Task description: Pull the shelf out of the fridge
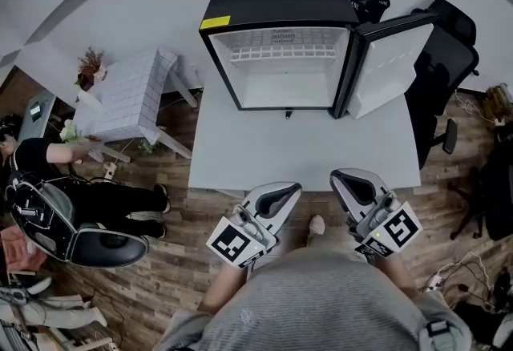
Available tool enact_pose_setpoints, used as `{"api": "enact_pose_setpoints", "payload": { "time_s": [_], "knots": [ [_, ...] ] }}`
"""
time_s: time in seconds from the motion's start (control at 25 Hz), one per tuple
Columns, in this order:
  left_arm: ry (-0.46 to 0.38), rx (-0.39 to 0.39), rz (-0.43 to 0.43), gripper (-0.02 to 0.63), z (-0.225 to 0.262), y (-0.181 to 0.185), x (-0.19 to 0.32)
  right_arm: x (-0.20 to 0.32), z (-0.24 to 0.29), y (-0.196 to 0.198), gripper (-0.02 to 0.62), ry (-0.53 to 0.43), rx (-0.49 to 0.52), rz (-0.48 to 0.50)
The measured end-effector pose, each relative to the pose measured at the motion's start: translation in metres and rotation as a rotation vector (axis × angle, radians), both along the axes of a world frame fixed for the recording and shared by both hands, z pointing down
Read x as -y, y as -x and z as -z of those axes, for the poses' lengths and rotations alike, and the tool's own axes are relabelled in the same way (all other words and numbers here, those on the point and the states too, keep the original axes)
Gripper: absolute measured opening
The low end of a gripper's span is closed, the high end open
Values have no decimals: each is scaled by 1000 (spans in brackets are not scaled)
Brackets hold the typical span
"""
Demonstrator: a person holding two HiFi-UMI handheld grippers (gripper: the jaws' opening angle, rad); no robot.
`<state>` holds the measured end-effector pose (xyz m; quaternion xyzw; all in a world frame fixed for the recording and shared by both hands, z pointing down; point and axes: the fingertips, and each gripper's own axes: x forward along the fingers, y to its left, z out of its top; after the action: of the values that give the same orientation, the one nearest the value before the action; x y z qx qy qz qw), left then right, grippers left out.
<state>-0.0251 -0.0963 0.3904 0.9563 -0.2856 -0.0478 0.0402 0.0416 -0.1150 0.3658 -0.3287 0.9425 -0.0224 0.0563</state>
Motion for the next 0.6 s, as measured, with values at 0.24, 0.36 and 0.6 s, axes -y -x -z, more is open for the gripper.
{"api": "enact_pose_setpoints", "payload": {
  "time_s": [0.24,0.36,0.6],
  "knots": [
    [0,0,17,11,0,-17,30,32,1,-13,12,-7,1,19],
    [4,2,30,11,-2,-25,43,46,2,-21,12,-9,4,28],
    [1,4,68,11,-2,-39,75,75,-1,-41,12,-8,3,51]
  ]
}}
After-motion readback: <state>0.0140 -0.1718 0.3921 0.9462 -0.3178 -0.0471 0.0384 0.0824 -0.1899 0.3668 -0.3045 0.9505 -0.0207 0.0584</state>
